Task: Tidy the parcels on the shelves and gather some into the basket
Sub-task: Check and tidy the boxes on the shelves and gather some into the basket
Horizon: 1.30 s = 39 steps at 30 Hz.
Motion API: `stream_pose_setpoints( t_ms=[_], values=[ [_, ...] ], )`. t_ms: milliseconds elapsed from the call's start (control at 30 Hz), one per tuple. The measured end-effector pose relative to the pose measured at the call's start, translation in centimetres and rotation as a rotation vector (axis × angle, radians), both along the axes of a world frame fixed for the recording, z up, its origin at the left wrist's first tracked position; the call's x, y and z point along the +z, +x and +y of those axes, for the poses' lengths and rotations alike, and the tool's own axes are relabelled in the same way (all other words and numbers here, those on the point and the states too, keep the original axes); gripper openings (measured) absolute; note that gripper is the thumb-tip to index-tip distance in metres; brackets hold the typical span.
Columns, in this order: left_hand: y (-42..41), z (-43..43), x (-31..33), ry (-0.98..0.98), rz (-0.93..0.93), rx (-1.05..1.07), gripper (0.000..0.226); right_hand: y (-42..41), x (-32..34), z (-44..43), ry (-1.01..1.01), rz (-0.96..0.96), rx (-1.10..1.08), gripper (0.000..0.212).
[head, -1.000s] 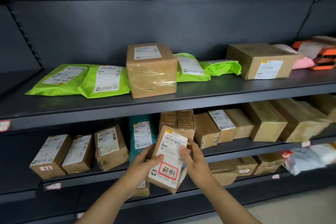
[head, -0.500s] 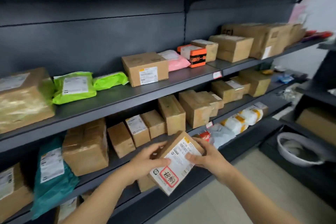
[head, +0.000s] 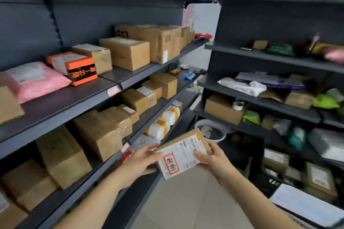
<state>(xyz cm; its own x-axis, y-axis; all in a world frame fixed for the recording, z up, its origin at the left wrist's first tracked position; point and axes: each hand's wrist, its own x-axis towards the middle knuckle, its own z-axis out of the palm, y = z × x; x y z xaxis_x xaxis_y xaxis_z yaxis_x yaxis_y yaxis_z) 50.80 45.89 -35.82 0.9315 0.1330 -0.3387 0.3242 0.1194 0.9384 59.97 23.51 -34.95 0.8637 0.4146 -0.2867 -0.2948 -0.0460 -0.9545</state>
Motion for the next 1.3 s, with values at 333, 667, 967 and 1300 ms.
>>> stream_pose_setpoints(
  t_ms=[333,667,967,1300],
  values=[
    [19.1,-9.3,1.5,0.161,-0.16,-0.343,0.053,7.4,-0.7,-10.8,-0.16,-0.049,-0.409,0.052],
    [29.6,-25.7,0.9,0.462,-0.309,-0.752,0.065,12.4,-2.5,-28.1,-0.475,-0.148,-0.467,0.099],
    [38.6,-41.5,-3.3,0.508,-0.165,-0.83,0.066,22.5,-6.0,-43.5,-0.719,-0.171,-0.199,0.07],
    [48.6,-51.1,-10.7,0.413,0.022,-0.729,0.06,32.1,-12.5,-52.1,-0.592,0.061,-0.293,0.055]
  ],
)
